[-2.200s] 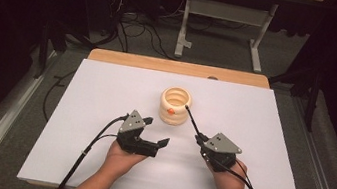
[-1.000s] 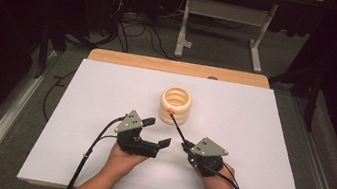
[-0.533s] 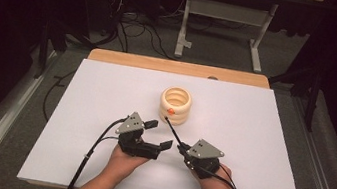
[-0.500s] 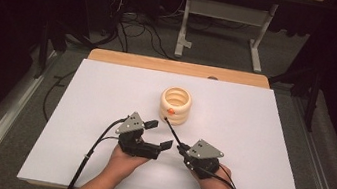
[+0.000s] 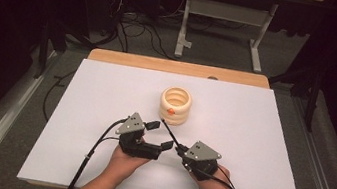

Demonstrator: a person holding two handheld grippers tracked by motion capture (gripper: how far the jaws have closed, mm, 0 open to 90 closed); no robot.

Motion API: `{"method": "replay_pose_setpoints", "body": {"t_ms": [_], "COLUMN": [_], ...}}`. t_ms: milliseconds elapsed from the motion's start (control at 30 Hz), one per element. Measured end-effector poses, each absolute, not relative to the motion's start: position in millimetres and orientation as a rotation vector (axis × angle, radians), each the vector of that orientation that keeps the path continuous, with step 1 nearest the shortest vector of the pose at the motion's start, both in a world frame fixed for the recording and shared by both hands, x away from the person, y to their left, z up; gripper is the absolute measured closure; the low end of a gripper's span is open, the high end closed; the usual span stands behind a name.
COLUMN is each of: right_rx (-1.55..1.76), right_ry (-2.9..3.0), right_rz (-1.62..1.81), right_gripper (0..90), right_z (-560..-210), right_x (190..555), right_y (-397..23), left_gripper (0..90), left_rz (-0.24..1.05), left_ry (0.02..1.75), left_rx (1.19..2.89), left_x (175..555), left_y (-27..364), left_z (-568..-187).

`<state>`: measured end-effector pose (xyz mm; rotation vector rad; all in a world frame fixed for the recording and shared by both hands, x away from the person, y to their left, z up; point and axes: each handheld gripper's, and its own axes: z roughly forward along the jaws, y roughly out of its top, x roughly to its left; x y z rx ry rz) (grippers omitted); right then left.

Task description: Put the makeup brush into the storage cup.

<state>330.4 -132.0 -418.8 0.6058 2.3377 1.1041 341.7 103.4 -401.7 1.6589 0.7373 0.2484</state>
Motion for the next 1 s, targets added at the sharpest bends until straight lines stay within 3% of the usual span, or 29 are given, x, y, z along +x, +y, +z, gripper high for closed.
{"method": "replay_pose_setpoints", "body": {"t_ms": [533, 1000], "right_rx": [0.595, 0.587], "right_ry": [2.358, 2.352], "right_rz": [1.067, 1.075], "right_gripper": [85.7, 85.6], "right_z": [-422.2, -422.8], "right_x": [329.0, 328.8], "right_y": [-131.7, -130.2], "left_gripper": [34.2, 62.6], "left_rz": [0.217, 0.171], "left_ry": [0.771, 0.736], "left_rx": [1.641, 1.584], "left_x": [346.4, 345.4], "left_y": [101.6, 106.1], "left_z": [-406.5, -407.4]}}
